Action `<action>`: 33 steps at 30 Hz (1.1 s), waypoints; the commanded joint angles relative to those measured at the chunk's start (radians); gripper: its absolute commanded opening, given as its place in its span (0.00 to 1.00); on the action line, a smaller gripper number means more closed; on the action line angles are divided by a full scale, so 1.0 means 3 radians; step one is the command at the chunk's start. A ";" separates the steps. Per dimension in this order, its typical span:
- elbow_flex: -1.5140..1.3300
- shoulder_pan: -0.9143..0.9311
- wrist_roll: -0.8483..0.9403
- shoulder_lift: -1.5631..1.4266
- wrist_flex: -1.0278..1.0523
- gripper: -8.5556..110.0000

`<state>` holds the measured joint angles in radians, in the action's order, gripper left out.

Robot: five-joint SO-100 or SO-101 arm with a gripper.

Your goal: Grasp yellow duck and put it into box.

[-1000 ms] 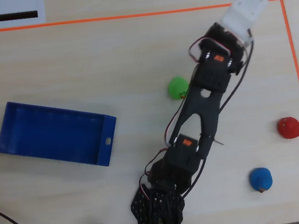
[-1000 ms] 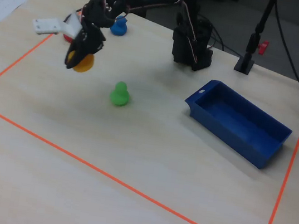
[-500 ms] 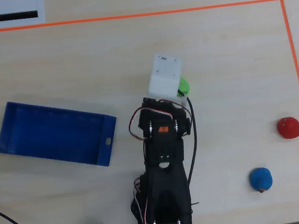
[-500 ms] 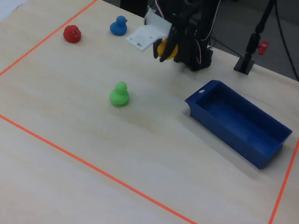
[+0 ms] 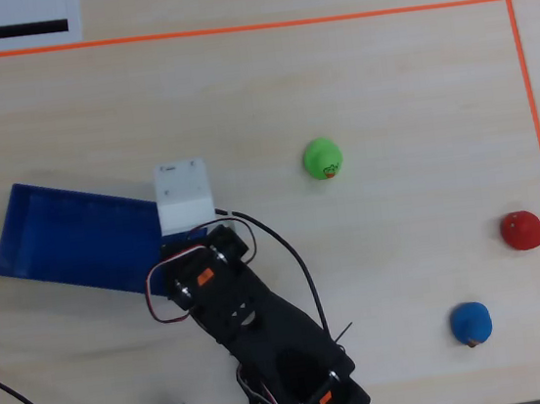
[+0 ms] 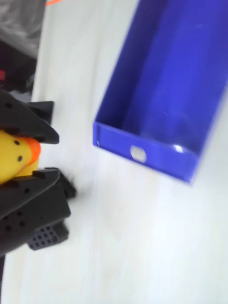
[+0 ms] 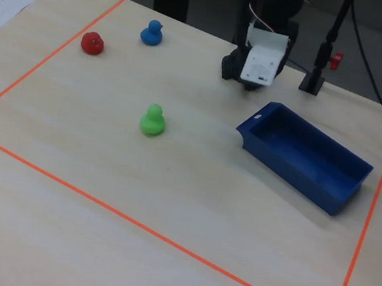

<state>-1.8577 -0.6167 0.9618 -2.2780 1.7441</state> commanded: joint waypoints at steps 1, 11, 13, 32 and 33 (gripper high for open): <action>0.0496 -0.0440 -0.0184 0.0542 0.0082 0.07; 0.2091 -0.0562 -0.0215 0.1969 0.0066 0.07; 0.2337 -0.0583 -0.0220 0.2188 0.0056 0.07; 0.3682 -0.0777 -0.0527 0.3763 -0.0051 0.13; 0.3682 -0.0767 -0.0547 0.3768 -0.0041 0.18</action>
<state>-0.8053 -0.8437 0.8161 -1.1397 1.7349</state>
